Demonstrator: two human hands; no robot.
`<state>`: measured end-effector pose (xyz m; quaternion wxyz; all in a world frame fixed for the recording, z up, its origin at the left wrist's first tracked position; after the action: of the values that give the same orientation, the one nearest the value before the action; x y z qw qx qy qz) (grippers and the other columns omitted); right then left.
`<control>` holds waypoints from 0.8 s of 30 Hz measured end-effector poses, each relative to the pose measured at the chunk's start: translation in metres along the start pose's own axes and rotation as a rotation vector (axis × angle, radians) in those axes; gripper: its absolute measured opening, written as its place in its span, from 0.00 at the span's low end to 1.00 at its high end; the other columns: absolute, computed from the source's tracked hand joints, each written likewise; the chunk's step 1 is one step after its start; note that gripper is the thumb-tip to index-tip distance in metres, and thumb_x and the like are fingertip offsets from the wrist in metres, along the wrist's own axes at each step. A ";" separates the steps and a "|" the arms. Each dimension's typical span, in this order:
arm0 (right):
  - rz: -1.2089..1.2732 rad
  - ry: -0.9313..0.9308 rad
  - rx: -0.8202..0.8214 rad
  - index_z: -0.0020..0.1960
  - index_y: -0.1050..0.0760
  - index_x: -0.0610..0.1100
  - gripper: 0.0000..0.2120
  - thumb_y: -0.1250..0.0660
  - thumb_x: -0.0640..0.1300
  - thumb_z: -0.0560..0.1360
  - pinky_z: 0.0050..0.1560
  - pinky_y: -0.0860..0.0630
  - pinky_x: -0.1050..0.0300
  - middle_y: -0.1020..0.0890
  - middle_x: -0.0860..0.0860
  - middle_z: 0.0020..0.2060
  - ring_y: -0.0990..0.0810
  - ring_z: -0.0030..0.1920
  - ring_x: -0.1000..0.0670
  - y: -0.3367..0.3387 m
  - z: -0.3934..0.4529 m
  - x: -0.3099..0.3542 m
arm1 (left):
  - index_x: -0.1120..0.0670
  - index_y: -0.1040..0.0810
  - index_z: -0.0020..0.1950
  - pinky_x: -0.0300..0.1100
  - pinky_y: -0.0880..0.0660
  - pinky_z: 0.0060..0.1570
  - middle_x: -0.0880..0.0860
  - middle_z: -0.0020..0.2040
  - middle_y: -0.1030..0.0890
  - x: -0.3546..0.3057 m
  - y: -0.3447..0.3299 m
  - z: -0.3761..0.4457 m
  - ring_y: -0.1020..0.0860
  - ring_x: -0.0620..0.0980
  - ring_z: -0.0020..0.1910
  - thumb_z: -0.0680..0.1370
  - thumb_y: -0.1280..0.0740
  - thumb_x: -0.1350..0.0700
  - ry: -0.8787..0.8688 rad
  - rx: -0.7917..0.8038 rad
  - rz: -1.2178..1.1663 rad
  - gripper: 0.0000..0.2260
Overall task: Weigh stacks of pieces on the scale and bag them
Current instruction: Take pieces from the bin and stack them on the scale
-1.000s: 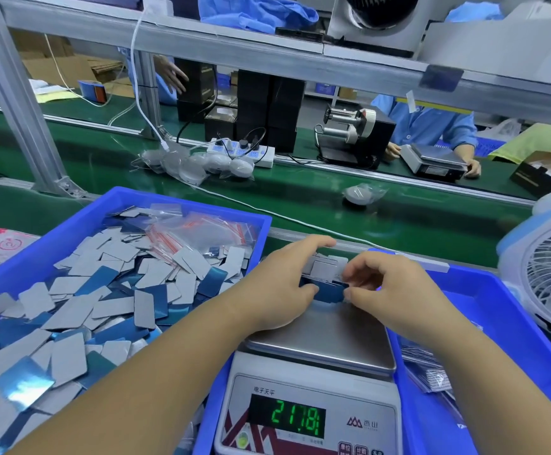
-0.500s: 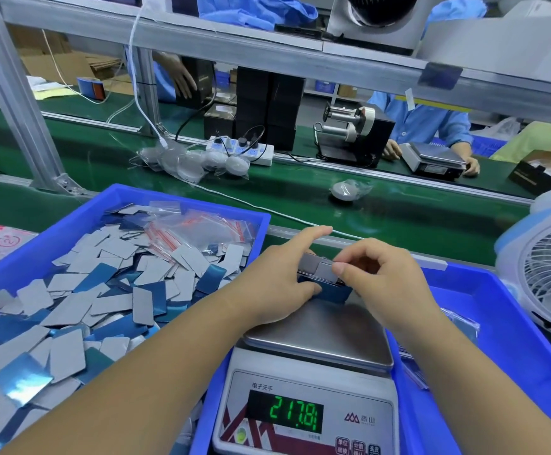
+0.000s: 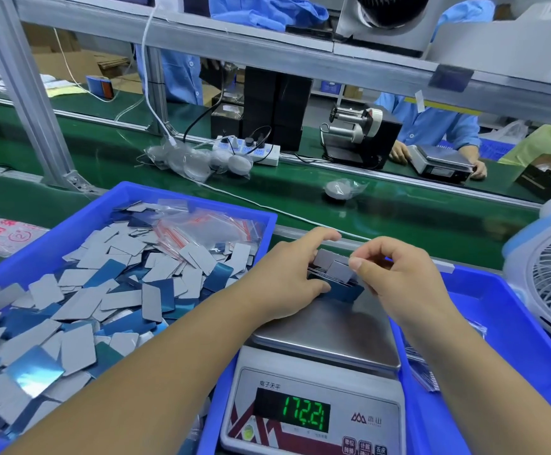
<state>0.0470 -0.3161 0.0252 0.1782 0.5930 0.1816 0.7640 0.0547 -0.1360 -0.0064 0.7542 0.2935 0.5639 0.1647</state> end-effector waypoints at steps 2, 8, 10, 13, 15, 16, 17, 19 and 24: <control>-0.045 0.023 -0.031 0.38 0.21 0.55 0.11 0.29 0.41 0.75 0.29 0.35 0.67 0.23 0.59 0.25 0.30 0.25 0.60 0.001 0.000 0.000 | 0.29 0.37 0.65 0.42 0.26 0.55 0.48 0.56 0.19 0.001 0.000 0.001 0.23 0.44 0.56 0.74 0.27 0.53 0.003 0.004 -0.014 0.29; -0.165 0.102 -0.031 0.39 0.23 0.55 0.11 0.29 0.42 0.75 0.30 0.36 0.67 0.22 0.62 0.30 0.27 0.29 0.60 0.005 -0.001 0.004 | 0.32 0.35 0.63 0.37 0.32 0.50 0.48 0.57 0.20 0.000 -0.001 0.001 0.26 0.42 0.59 0.75 0.27 0.53 0.013 0.011 -0.026 0.27; -0.190 0.123 -0.036 0.37 0.23 0.54 0.12 0.30 0.41 0.76 0.32 0.35 0.63 0.23 0.60 0.30 0.28 0.29 0.59 0.007 -0.001 0.007 | 0.32 0.35 0.64 0.35 0.32 0.50 0.47 0.57 0.20 0.000 0.000 0.001 0.25 0.42 0.59 0.75 0.27 0.54 0.020 0.016 -0.026 0.26; 0.027 0.174 -0.185 0.41 0.22 0.53 0.06 0.31 0.43 0.76 0.29 0.31 0.60 0.25 0.57 0.26 0.30 0.25 0.56 0.030 0.001 0.017 | 0.32 0.35 0.64 0.30 0.33 0.47 0.41 0.56 0.20 0.001 0.002 0.000 0.25 0.38 0.53 0.76 0.27 0.55 0.016 0.024 -0.034 0.26; 0.146 0.172 -0.266 0.43 0.22 0.52 0.02 0.32 0.47 0.74 0.25 0.30 0.60 0.26 0.54 0.24 0.29 0.24 0.53 0.045 0.001 0.020 | 0.31 0.36 0.63 0.25 0.36 0.46 0.39 0.53 0.20 -0.001 0.000 -0.002 0.27 0.35 0.48 0.76 0.27 0.55 0.002 0.019 -0.037 0.26; 0.145 0.147 -0.253 0.42 0.22 0.52 0.03 0.32 0.46 0.75 0.26 0.29 0.59 0.25 0.54 0.25 0.29 0.25 0.53 0.045 0.001 0.017 | 0.31 0.36 0.63 0.25 0.37 0.45 0.39 0.53 0.20 -0.003 -0.002 -0.003 0.29 0.36 0.48 0.76 0.27 0.55 -0.003 0.019 -0.038 0.27; 0.111 0.112 -0.222 0.42 0.22 0.52 0.06 0.32 0.44 0.76 0.28 0.29 0.56 0.25 0.54 0.25 0.29 0.25 0.53 0.041 0.002 0.011 | 0.31 0.36 0.63 0.26 0.37 0.46 0.38 0.51 0.20 -0.005 -0.004 -0.003 0.28 0.37 0.49 0.76 0.28 0.55 -0.003 0.019 -0.039 0.27; -0.026 0.048 -0.167 0.41 0.23 0.53 0.09 0.31 0.41 0.77 0.32 0.30 0.56 0.24 0.55 0.26 0.29 0.27 0.53 0.029 0.006 -0.002 | 0.31 0.36 0.63 0.30 0.32 0.47 0.34 0.47 0.22 -0.006 -0.005 -0.003 0.25 0.42 0.51 0.75 0.28 0.55 0.007 0.017 -0.038 0.27; -0.181 -0.011 -0.009 0.39 0.22 0.56 0.12 0.30 0.39 0.75 0.28 0.32 0.64 0.20 0.56 0.27 0.27 0.25 0.58 0.015 0.009 -0.016 | 0.32 0.37 0.66 0.28 0.30 0.47 0.34 0.47 0.20 -0.005 -0.002 -0.003 0.24 0.39 0.48 0.74 0.27 0.56 0.005 0.007 -0.048 0.30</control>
<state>0.0589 -0.3366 0.0216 0.2502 0.5776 0.2301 0.7422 0.0503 -0.1394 -0.0042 0.7553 0.2823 0.5734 0.1453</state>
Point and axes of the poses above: each hand's wrist, its own z-axis towards the middle knuckle, its own y-axis out of the back of the hand, x = y × z, the point moved 1 cm from there along z, towards the middle knuckle
